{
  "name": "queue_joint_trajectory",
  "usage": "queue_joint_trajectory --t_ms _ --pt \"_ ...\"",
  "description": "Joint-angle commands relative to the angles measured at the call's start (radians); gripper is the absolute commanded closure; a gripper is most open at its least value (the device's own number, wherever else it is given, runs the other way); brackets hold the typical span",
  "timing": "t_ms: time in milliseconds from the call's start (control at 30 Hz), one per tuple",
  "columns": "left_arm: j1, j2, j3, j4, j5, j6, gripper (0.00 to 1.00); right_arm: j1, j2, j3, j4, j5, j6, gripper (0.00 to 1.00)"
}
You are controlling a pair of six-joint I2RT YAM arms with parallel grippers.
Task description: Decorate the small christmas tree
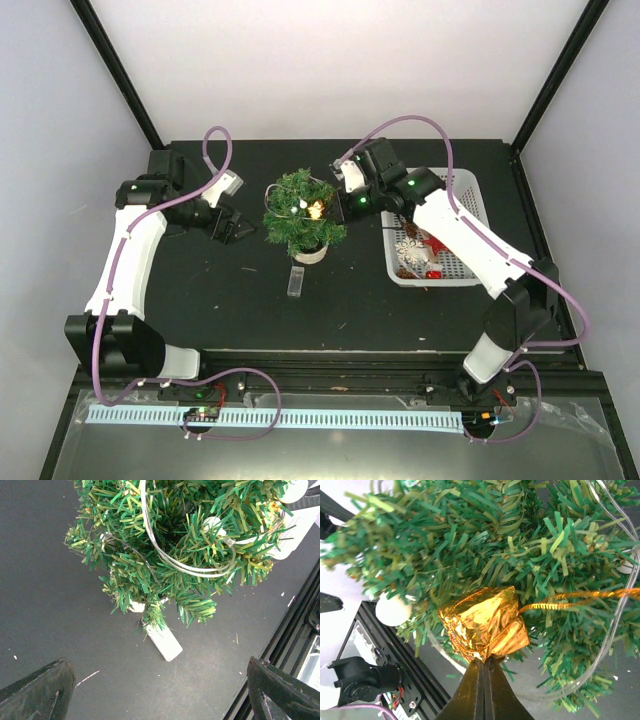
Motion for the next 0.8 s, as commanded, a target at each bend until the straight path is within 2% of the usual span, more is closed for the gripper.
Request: queue_joint_trajectory --t_ms 0,500,700,767 --pt "0.005 -0.024 -0.007 0.015 0.005 -0.011 0.06 0.006 0.043 0.066 -0.027 -0.004 -0.022 0.99" --pt "0.006 -0.022 -0.032 0.036 0.010 -0.015 0.06 0.007 0.080 0.115 -0.075 0.011 -0.032 0.99" --pt "0.005 -0.019 -0.046 0.049 0.020 -0.020 0.06 0.006 0.069 0.114 -0.085 0.022 -0.036 0.84" --pt "0.006 -0.019 -0.047 0.050 0.019 -0.020 0.06 0.006 0.067 0.119 -0.089 0.025 -0.034 0.82"
